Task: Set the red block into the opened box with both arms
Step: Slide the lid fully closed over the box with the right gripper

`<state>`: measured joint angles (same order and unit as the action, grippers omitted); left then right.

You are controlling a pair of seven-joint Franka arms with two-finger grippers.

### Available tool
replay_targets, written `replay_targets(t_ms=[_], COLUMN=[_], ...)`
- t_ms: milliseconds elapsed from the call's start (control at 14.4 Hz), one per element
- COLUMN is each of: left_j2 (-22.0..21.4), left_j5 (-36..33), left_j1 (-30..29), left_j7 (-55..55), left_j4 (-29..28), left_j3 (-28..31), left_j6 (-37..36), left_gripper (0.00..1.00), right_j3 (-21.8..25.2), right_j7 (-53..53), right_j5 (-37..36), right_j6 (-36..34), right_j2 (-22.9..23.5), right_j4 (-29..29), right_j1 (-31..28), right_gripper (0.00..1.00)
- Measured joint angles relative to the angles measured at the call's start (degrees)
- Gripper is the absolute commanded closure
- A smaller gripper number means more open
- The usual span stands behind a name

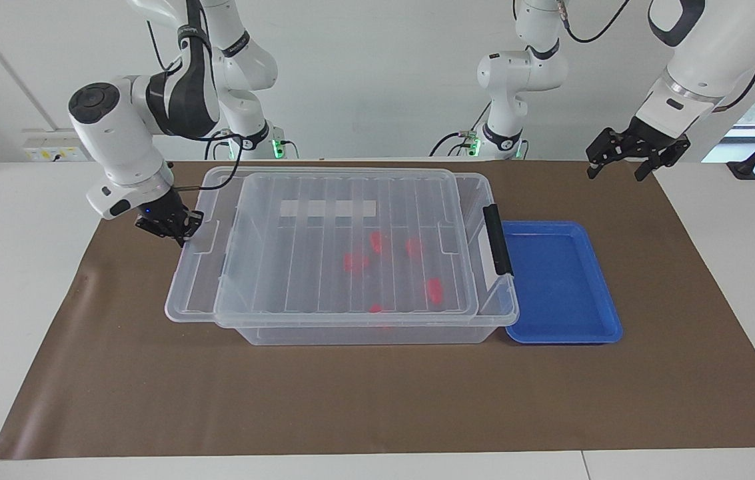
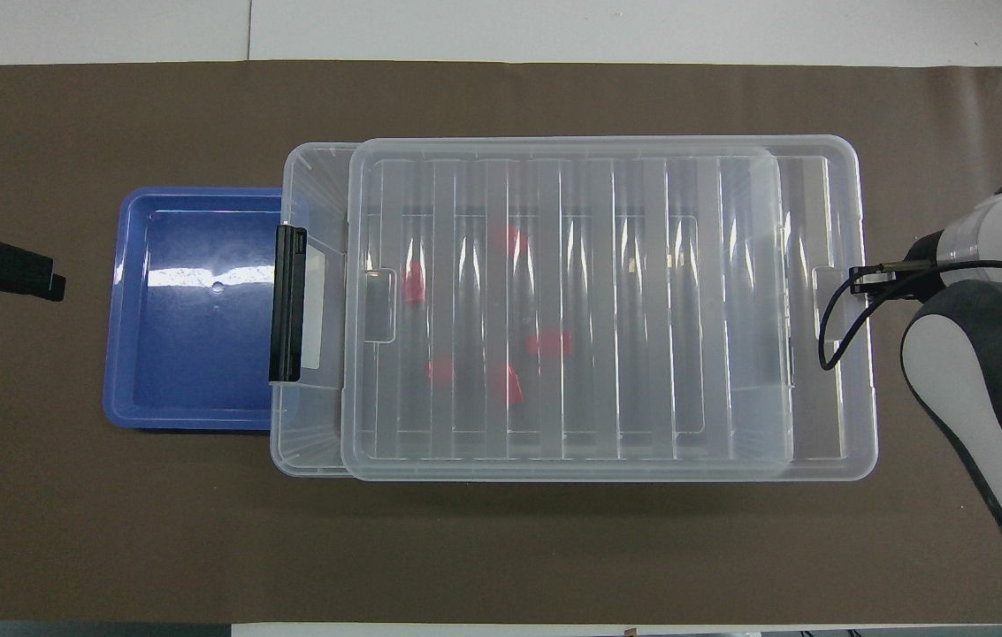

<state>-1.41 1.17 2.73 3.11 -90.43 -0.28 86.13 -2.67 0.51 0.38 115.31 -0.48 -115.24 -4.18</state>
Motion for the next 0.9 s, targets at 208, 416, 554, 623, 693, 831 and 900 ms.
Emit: replay_targets(t_ms=[208,416,554,623,693,831,900], left_j2=[0.0,0.0,0.0,0.0,0.0,0.0,0.0], left_j5=[-0.82,-0.81,-0.56,-0.35,-0.26,-0.19,-0.18], left_j1=[0.0,0.0,0.0,0.0,0.0,0.0,0.0], left_j7=[-0.01,-0.02,-0.03,-0.05,-0.05,-0.05,-0.05], left_j4=[0.0,0.01,0.08,0.11,0.11,0.12,0.13], left_j3=[-0.03,-0.2,-0.25,-0.26,-0.27,-0.29,-0.29], left_j6=[0.07,0.57,0.81,0.81,0.81,0.82,0.82], left_gripper=[0.0,0.0,0.0,0.0,0.0,0.0,0.0], right_j3=[-0.06,-0.06,-0.06,-0.06,-0.05,-0.06,-0.06], right_j7=[-3.48,-4.58,-4.96,-5.18,-5.51,-6.19,-6.5], right_j5=[0.01,0.0,0.0,0.0,0.0,0.0,0.0], right_j6=[0.0,0.0,0.0,0.0,0.0,0.0,0.0], right_j2=[-0.2,-0.35,-0.41,-0.43,-0.47,-0.52,-0.52], right_j4=[-0.13,-0.2,-0.22,-0.22,-0.22,-0.22,-0.22], right_j1=[2.03,3.14,3.25,3.35,3.51,4.14,4.42], right_gripper=[1.0,1.0,1.0,1.0,1.0,1.0,1.0])
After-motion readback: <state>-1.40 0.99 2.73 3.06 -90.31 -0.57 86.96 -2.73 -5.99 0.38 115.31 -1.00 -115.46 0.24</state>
